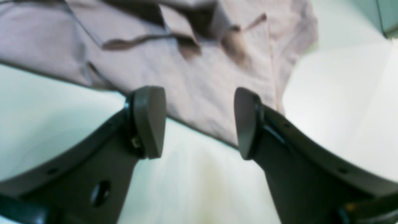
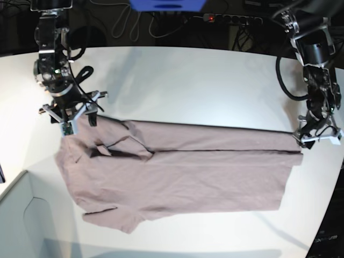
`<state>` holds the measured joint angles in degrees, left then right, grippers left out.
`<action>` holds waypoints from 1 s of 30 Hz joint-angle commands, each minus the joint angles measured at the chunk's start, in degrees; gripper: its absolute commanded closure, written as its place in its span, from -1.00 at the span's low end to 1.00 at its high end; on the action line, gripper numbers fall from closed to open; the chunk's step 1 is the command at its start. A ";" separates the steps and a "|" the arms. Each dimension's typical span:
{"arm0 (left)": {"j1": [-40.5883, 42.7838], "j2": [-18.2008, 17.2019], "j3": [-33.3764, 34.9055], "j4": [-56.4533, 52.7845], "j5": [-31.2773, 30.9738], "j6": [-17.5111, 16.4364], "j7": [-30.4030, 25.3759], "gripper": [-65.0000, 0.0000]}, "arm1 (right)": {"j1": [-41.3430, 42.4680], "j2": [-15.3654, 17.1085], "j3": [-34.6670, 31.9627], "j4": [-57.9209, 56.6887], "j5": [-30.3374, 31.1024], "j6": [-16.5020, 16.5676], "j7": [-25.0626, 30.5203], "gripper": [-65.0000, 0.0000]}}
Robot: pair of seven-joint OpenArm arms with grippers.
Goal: Layout the t-shirt on the table in an organized manner, then fold the t-shirt properly
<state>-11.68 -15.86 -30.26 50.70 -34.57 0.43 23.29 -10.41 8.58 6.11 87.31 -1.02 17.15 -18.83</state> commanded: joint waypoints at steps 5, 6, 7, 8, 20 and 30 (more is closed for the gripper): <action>-4.98 -0.80 1.47 -2.92 0.32 -0.38 -1.09 -0.33 | -0.27 0.34 2.02 0.91 0.62 -0.05 1.47 -0.08; -5.42 -0.89 2.88 -3.53 0.32 -0.38 -1.09 -0.33 | -0.79 0.34 2.64 0.82 0.62 -0.05 1.56 -0.08; -5.86 -0.98 4.19 -4.15 0.32 -0.38 -1.09 -0.33 | -1.15 0.34 3.17 0.82 0.62 -0.05 1.64 -0.08; -6.03 -1.07 5.51 -4.85 0.32 -0.38 -1.09 -0.33 | -1.23 0.34 3.52 0.82 0.62 -0.05 1.64 -0.08; -7.97 -1.42 9.65 -9.95 0.32 -0.38 -1.18 0.92 | 1.49 0.78 4.84 -7.09 0.62 -0.05 1.73 -0.09; -7.61 -1.68 9.65 -9.42 0.32 -0.38 -1.18 1.00 | 5.71 0.70 11.43 -11.31 0.62 -0.05 1.73 -0.09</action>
<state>-18.31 -16.53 -20.51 40.40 -34.30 0.01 22.31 -5.58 8.75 17.50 75.20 -1.04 17.12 -18.28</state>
